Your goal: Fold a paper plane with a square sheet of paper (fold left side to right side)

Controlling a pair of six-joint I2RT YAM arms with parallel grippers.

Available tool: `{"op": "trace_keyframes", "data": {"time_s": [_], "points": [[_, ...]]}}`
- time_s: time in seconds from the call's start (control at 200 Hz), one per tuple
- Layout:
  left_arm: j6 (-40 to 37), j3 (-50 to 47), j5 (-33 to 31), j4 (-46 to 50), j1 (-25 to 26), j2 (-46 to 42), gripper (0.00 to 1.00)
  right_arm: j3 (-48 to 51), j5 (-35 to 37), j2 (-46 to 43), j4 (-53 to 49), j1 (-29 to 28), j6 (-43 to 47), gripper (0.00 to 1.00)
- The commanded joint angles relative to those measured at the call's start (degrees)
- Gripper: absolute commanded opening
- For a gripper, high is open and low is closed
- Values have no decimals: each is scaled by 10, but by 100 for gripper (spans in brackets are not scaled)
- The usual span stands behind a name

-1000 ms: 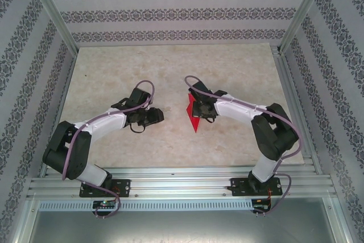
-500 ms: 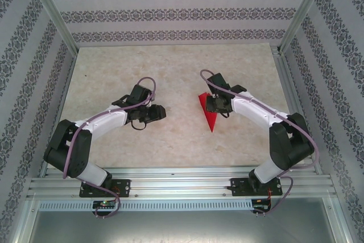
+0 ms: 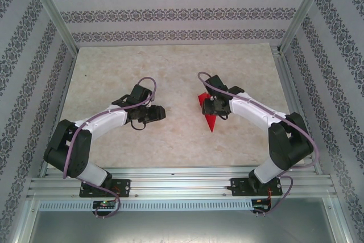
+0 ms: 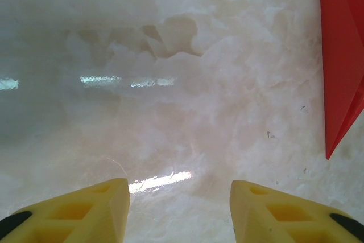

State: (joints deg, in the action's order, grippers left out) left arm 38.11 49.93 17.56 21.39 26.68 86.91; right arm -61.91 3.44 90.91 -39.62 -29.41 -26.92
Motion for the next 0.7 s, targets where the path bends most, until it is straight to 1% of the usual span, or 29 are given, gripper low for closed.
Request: {"op": "trace_keyframes", "data": {"time_s": [0.0, 0.23, 0.699], "points": [[-9, 4, -5, 6, 1, -7, 51, 19, -58, 14, 37, 10, -4, 51], [-11, 8, -8, 15, 2, -10, 53, 33, -60, 34, 46, 34, 8, 50], [-12, 7, -12, 22, 2, -13, 55, 23, -75, 81, 56, 32, 20, 42]]}}
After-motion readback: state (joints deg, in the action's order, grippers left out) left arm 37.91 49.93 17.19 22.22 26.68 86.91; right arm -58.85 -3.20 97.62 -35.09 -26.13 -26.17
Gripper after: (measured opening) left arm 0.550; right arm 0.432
